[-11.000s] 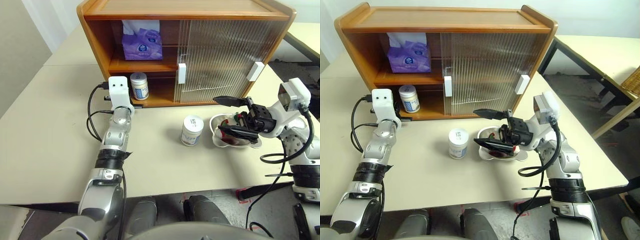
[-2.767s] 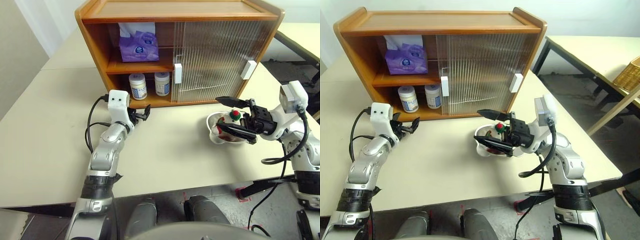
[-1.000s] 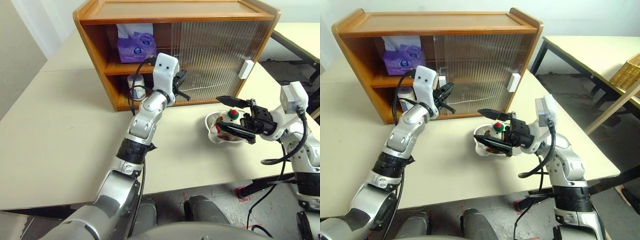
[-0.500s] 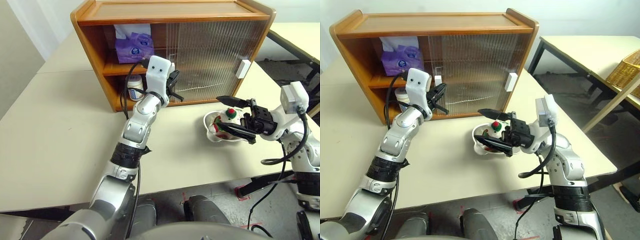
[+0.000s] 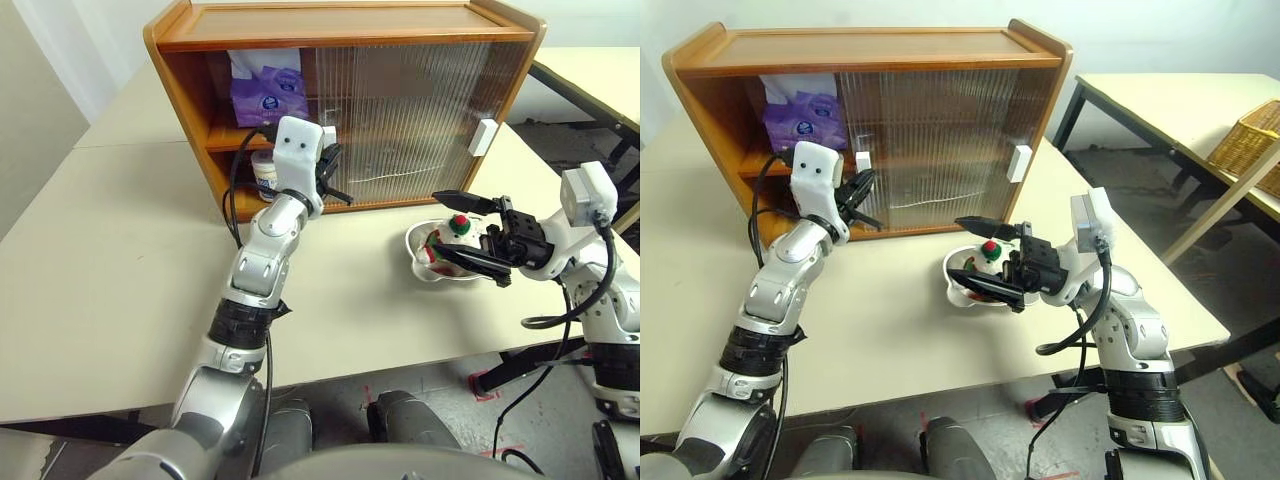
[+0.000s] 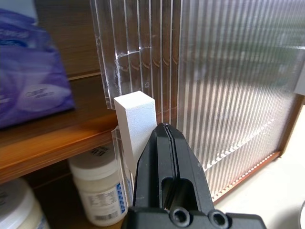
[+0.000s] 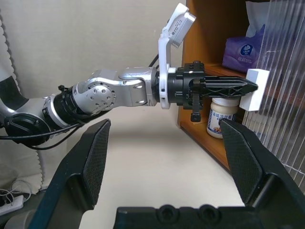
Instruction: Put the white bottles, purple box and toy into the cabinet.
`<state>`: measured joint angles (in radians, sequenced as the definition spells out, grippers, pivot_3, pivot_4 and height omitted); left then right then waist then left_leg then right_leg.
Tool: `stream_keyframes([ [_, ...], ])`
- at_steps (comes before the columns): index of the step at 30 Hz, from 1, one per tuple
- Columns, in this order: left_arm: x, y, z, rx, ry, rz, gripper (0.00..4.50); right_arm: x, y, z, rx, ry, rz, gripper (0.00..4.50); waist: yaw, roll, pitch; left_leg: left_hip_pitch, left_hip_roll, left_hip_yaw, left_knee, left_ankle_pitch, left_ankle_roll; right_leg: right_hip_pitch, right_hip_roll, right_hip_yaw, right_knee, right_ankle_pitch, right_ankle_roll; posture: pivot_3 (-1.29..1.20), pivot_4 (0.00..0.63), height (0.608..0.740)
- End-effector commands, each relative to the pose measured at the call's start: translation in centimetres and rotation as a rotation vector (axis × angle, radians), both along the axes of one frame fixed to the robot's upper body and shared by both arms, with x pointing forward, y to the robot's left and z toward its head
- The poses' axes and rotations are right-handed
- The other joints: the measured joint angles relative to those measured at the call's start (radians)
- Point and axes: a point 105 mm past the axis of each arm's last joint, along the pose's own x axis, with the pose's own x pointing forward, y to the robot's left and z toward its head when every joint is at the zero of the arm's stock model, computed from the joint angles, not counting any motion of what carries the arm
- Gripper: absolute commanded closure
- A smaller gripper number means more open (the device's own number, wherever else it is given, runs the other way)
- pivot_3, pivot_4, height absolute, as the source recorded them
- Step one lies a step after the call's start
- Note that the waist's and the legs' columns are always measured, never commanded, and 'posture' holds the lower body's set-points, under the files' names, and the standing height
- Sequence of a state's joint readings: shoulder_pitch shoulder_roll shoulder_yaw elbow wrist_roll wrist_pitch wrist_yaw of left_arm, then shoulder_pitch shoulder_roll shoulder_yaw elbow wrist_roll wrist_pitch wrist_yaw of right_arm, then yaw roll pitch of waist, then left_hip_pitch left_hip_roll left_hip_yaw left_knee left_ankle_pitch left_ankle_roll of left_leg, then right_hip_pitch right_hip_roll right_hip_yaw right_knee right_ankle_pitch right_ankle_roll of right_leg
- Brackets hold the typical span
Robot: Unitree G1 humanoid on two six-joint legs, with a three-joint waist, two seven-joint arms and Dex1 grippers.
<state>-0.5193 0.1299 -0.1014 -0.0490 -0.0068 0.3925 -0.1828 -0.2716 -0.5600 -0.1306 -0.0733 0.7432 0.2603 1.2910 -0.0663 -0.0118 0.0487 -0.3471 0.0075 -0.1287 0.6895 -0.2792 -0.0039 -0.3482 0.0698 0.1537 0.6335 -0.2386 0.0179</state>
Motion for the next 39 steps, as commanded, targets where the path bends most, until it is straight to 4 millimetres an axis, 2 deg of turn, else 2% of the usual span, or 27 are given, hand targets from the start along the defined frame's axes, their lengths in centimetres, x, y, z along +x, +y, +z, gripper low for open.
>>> stream_keyframes([
  [1,0.2,2.2,-0.1,0.001,0.007,0.078,4.47,0.1,0.3,0.1,-0.015,-0.008,0.011,0.0,0.0,0.0,0.0,0.0,0.0,0.0,0.0,0.0,0.0,0.0,0.0,0.0,0.0,0.0,0.0,-0.08,0.015,0.74],
  [18,-1.2,5.1,-0.5,-0.004,0.023,0.153,4.47,-0.1,0.4,-0.1,-0.015,-0.004,0.021,0.0,0.008,0.0,0.0,-0.001,0.0,0.0,0.0,0.0,-0.001,-0.002,0.0,0.0,0.0,0.001,-0.001,-0.07,0.023,0.74],
  [23,-1.8,3.2,-0.1,-0.024,0.014,0.055,4.47,0.0,0.5,0.0,-0.017,-0.004,0.024,0.0,0.018,0.0,0.0,-0.002,0.0,0.0,0.0,-0.001,-0.001,-0.002,0.0,0.0,0.0,0.001,-0.002,-0.07,0.023,0.74],
  [31,-3.6,-0.9,-0.1,-0.016,0.022,-0.167,4.47,-0.1,0.5,0.1,-0.021,-0.004,0.021,0.0,0.02,0.0,0.0,-0.002,0.0,0.0,-0.001,-0.002,-0.001,-0.003,0.0,0.001,-0.001,0.0,-0.002,-0.08,0.024,0.74],
  [34,-3.2,-2.1,0.1,-0.019,0.021,-0.203,4.47,-0.2,0.4,0.1,-0.022,-0.003,0.021,0.0,0.02,0.0,0.0,-0.002,0.0,0.0,0.0,-0.002,-0.001,-0.003,0.0,0.001,-0.001,0.0,-0.002,-0.09,0.025,0.74],
  [39,-1.7,-2.7,-0.2,-0.013,0.035,-0.178,4.47,-0.3,0.3,-0.1,-0.025,0.0,0.019,0.0,0.019,0.0,0.0,-0.002,0.0,-0.001,0.0,-0.002,-0.001,-0.003,0.0,0.001,-0.001,0.0,-0.002,-0.09,0.025,0.74],
])
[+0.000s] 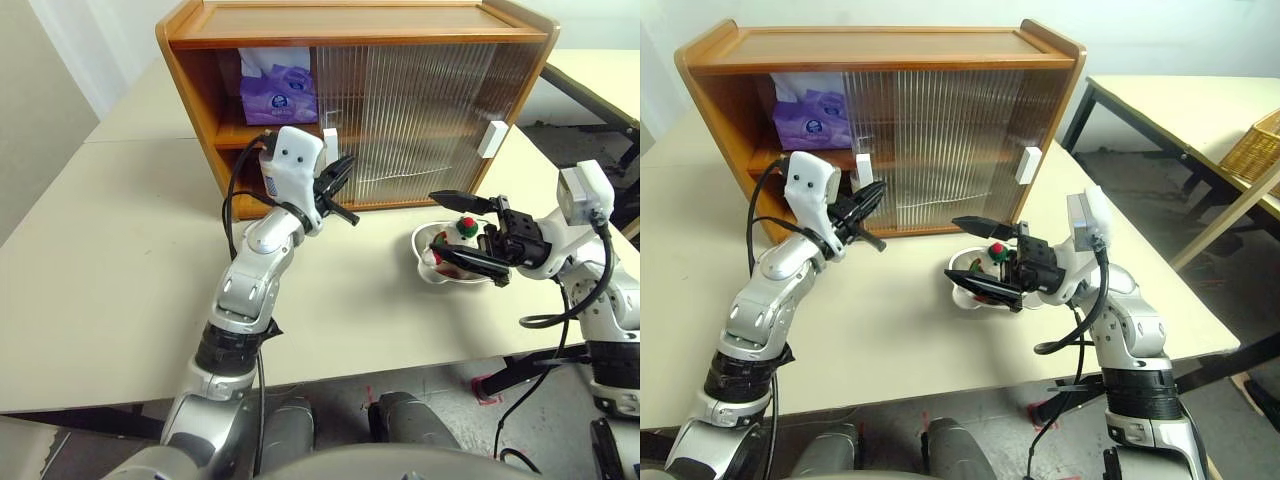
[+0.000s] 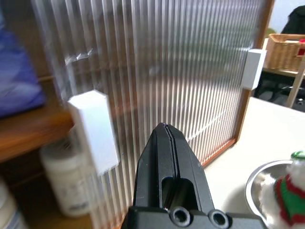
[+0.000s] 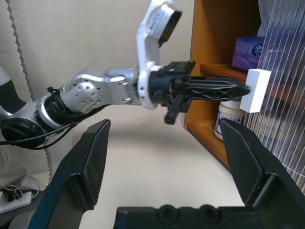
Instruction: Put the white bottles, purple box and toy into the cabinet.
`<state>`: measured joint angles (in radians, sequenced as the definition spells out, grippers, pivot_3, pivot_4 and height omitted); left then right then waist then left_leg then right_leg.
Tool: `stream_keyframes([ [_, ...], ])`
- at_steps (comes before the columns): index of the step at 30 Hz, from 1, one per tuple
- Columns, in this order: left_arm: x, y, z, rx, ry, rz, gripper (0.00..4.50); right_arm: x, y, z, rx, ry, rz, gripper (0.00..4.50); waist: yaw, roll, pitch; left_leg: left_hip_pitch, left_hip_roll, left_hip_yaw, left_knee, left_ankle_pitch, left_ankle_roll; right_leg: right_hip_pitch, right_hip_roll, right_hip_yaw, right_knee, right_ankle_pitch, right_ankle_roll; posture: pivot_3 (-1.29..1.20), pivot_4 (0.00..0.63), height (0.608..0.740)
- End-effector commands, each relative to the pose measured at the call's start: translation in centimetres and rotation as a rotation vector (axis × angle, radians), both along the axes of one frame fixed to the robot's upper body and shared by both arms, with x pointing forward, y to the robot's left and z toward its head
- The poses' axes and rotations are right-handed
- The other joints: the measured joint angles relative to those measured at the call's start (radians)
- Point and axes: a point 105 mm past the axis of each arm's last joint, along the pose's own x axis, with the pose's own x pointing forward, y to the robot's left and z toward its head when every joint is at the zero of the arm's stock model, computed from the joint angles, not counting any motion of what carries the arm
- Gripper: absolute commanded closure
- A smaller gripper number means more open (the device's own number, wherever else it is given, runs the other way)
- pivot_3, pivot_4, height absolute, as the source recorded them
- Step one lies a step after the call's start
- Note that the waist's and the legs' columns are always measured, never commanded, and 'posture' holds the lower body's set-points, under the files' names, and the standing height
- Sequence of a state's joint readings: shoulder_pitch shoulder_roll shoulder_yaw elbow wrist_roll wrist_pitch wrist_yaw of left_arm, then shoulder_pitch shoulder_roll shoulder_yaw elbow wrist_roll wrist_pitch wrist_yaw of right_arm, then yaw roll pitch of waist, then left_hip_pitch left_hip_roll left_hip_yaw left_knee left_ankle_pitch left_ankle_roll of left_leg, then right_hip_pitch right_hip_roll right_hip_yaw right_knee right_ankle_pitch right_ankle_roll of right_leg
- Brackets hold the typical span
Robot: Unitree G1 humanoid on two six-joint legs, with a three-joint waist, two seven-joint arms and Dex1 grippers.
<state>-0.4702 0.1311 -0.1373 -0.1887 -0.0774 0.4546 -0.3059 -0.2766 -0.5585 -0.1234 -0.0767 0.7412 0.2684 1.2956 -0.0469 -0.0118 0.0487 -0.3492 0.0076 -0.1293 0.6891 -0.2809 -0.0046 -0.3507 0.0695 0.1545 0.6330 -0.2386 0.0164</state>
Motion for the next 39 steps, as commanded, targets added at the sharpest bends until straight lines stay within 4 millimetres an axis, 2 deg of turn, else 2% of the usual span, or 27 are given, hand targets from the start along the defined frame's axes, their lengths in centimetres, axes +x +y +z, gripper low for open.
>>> stream_keyframes([
  [1,1.0,-0.3,-0.8,0.021,0.021,0.022,4.47,-0.2,0.0,-0.1,-0.021,-0.003,0.004,0.0,0.0,0.0,0.0,0.0,0.0,0.0,0.0,0.0,0.0,0.0,0.0,0.0,0.0,0.0,0.0,-0.09,0.025,0.74],
  [7,2.2,-0.2,-0.4,0.008,0.015,0.073,4.47,-0.2,0.1,-0.1,-0.021,-0.003,0.005,0.0,-0.003,0.0,0.0,-0.001,0.0,0.0,0.0,-0.001,0.0,-0.001,0.0,0.0,0.0,-0.001,0.001,-0.1,0.024,0.74],
  [15,2.5,0.4,-0.3,0.018,0.008,0.134,4.47,0.3,-0.2,-0.3,-0.014,0.003,-0.043,0.0,-0.004,0.0,0.0,-0.001,0.0,0.0,0.0,-0.001,0.001,-0.001,0.0,0.0,-0.001,-0.002,0.002,-0.09,0.027,0.74],
  [20,2.5,1.2,-0.4,0.022,0.013,0.17,4.47,0.9,-0.6,-0.4,-0.016,0.007,-0.094,0.0,-0.004,0.0,0.0,-0.001,0.0,0.0,0.0,-0.001,0.001,0.0,0.0,0.0,-0.001,-0.002,0.002,-0.09,0.029,0.74],
  [29,2.8,3.1,-0.2,0.04,0.006,0.227,4.47,1.0,-0.3,-0.1,-0.004,0.005,-0.085,0.0,-0.006,0.0,0.0,-0.001,0.0,0.0,-0.001,-0.001,0.001,-0.001,0.0,0.0,-0.001,-0.002,0.002,-0.08,0.026,0.74],
  [39,2.1,4.6,-0.1,0.036,0.005,0.283,4.47,0.9,-0.1,0.0,-0.001,-0.001,-0.068,0.0,-0.008,0.0,0.0,-0.001,0.0,0.0,-0.001,-0.001,0.001,-0.001,0.0,0.0,-0.001,-0.001,0.002,-0.07,0.024,0.74],
])
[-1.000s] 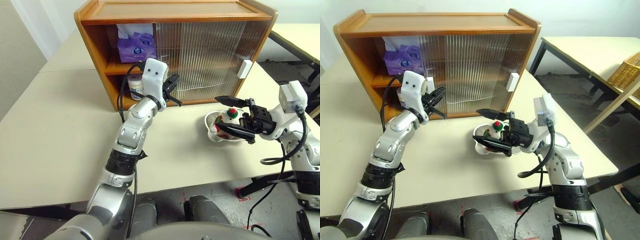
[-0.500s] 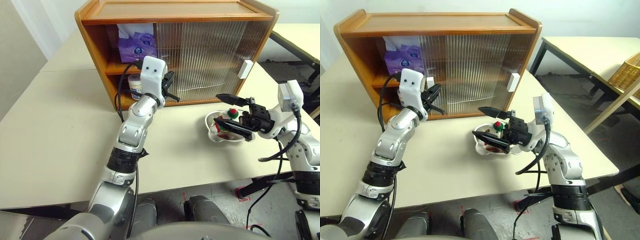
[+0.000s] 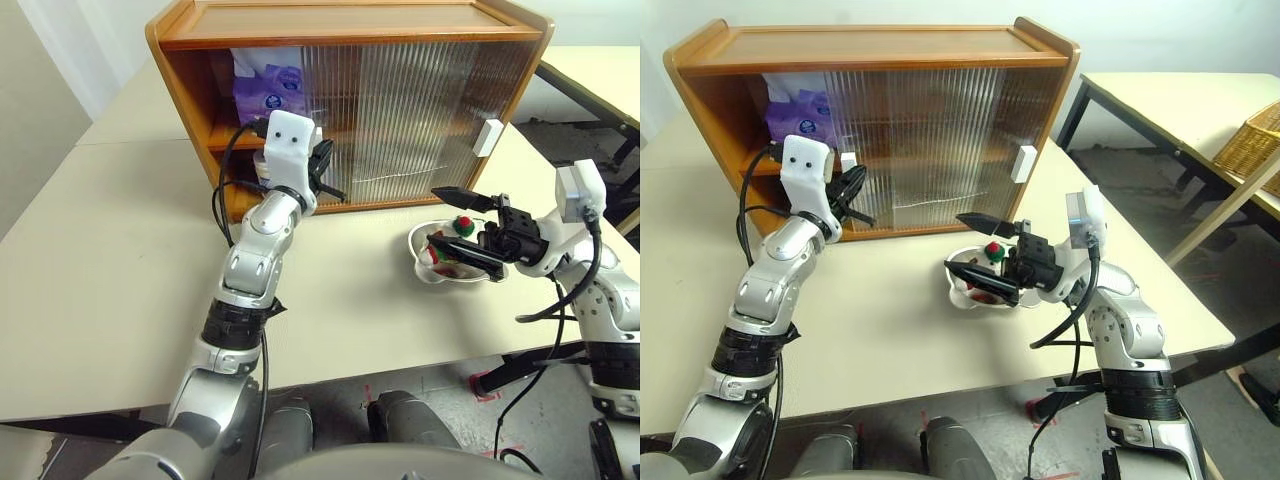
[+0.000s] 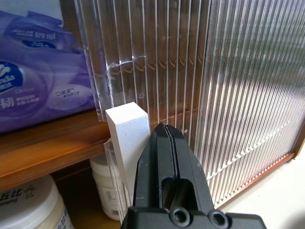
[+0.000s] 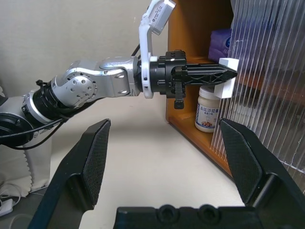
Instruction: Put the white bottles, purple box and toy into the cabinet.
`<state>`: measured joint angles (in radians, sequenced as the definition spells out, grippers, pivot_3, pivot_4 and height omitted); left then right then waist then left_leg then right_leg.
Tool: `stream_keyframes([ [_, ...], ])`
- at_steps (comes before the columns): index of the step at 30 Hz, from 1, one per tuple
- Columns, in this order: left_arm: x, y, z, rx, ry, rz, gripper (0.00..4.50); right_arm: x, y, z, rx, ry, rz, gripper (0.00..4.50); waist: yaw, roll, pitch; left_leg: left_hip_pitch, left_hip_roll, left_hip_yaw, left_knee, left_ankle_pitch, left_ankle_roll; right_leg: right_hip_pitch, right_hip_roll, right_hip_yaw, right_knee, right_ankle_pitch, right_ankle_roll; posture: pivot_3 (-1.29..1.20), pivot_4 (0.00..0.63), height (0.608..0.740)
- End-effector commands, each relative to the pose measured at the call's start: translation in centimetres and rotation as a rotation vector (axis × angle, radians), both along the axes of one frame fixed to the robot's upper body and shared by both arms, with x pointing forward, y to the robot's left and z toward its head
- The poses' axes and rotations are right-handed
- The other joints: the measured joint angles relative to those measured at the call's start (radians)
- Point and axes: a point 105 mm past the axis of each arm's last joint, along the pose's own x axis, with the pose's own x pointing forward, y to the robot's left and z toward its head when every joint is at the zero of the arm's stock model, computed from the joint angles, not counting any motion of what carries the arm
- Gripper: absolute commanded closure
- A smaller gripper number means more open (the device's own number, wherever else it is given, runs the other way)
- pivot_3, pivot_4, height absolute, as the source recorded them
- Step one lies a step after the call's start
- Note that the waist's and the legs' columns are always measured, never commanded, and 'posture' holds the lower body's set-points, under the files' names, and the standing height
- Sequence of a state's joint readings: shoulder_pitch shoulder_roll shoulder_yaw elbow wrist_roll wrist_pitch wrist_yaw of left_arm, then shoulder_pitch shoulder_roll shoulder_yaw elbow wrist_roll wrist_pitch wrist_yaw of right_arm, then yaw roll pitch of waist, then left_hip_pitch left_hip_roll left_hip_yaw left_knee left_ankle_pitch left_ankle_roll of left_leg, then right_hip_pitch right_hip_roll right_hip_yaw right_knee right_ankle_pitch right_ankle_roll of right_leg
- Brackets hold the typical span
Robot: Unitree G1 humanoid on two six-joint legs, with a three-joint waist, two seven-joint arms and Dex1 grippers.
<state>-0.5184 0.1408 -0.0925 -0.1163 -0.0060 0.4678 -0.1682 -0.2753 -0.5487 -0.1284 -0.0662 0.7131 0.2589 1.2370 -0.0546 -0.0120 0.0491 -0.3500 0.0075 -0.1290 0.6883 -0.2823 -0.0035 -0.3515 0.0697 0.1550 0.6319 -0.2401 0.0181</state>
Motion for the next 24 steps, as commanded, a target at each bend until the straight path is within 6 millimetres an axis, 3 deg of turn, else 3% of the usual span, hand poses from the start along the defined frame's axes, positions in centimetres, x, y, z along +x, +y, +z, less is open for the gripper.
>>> stream_keyframes([
  [1,-0.1,1.8,-0.2,0.0,0.011,0.068,4.47,0.0,0.1,0.3,0.004,-0.01,0.01,0.0,0.0,0.0,0.0,0.0,0.0,0.0,0.0,0.0,0.0,0.0,0.0,0.0,0.0,0.0,0.0,-0.07,0.024,0.74],
  [15,-1.0,7.2,0.0,0.022,0.005,0.221,4.47,0.3,0.2,0.4,0.006,-0.01,0.025,0.0,0.002,0.0,0.0,0.001,0.0,0.0,-0.001,0.0,0.0,-0.001,0.0,0.0,0.0,0.001,-0.002,-0.04,0.022,0.74],
  [24,-1.4,9.2,0.3,0.027,0.001,0.281,4.47,0.5,0.4,0.7,0.003,-0.014,0.035,0.0,0.007,0.0,0.0,0.001,0.0,0.0,-0.002,0.0,-0.001,-0.002,0.0,0.0,0.001,0.002,-0.004,-0.04,0.015,0.74],
])
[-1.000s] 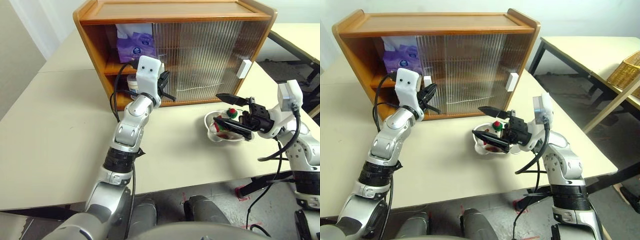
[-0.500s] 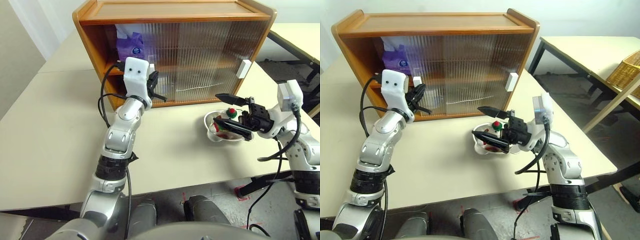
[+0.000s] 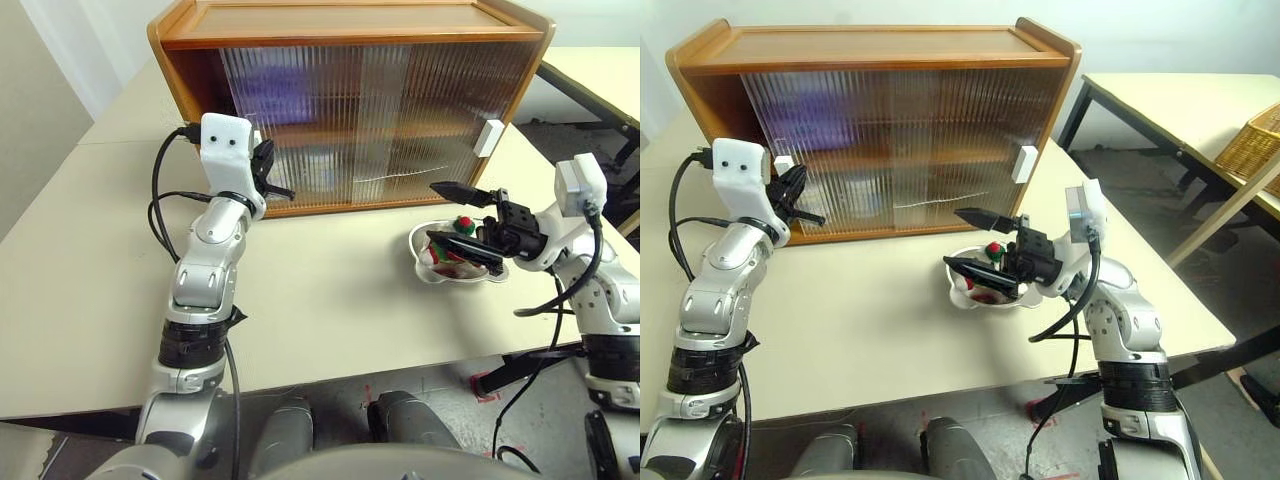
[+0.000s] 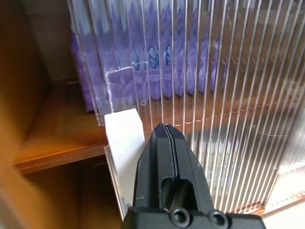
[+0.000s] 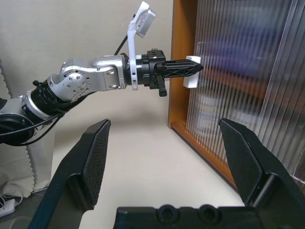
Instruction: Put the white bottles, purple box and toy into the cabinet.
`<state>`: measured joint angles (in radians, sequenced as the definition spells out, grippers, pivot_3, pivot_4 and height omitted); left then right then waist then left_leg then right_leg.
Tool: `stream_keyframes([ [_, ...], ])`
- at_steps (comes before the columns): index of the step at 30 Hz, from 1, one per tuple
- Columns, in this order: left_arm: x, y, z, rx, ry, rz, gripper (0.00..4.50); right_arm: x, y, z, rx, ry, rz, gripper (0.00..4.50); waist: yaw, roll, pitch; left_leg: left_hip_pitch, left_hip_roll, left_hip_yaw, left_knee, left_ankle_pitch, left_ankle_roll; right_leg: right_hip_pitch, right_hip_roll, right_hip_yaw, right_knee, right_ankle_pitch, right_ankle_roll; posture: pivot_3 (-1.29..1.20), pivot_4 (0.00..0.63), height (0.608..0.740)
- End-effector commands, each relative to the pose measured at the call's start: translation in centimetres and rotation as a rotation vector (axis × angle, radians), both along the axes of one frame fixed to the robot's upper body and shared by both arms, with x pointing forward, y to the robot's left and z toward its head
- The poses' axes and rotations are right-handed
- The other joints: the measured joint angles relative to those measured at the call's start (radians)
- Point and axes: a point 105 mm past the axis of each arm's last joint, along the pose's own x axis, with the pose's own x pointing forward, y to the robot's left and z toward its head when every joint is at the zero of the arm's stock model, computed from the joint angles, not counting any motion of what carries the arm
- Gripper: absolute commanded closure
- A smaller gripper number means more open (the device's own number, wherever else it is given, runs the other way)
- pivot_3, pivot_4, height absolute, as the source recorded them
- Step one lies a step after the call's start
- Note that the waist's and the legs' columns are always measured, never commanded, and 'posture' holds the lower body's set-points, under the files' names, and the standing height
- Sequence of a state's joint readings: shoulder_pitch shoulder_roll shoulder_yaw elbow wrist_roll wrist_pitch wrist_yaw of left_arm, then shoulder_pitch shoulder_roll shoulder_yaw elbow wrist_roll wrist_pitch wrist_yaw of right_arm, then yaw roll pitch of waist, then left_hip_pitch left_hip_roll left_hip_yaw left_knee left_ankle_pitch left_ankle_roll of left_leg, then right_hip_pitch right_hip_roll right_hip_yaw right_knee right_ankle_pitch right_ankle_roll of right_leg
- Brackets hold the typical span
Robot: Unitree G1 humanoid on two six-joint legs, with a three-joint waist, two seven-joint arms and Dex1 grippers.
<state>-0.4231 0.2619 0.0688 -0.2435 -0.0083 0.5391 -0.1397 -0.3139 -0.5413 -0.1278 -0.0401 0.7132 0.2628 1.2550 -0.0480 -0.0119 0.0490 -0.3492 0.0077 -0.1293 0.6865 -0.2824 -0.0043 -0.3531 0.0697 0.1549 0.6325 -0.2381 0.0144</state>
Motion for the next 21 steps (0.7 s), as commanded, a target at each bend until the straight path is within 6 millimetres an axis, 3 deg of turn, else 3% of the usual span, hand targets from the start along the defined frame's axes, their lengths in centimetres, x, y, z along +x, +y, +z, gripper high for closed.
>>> stream_keyframes([
  [1,-0.4,1.5,-0.3,-0.002,0.014,0.054,4.47,0.1,0.2,0.2,-0.007,-0.001,0.016,0.0,0.0,0.0,0.0,0.0,0.0,0.0,-0.001,0.0,0.0,0.0,0.0,0.0,0.0,0.0,-0.001,-0.04,0.015,0.74],
  [21,-2.4,5.5,-0.7,0.002,0.024,0.183,4.47,0.2,1.0,0.7,-0.002,0.003,0.051,0.0,0.02,0.0,-0.001,0.002,0.0,0.0,-0.008,0.002,-0.003,-0.002,0.0,0.0,0.0,0.004,-0.013,0.0,0.02,0.74],
])
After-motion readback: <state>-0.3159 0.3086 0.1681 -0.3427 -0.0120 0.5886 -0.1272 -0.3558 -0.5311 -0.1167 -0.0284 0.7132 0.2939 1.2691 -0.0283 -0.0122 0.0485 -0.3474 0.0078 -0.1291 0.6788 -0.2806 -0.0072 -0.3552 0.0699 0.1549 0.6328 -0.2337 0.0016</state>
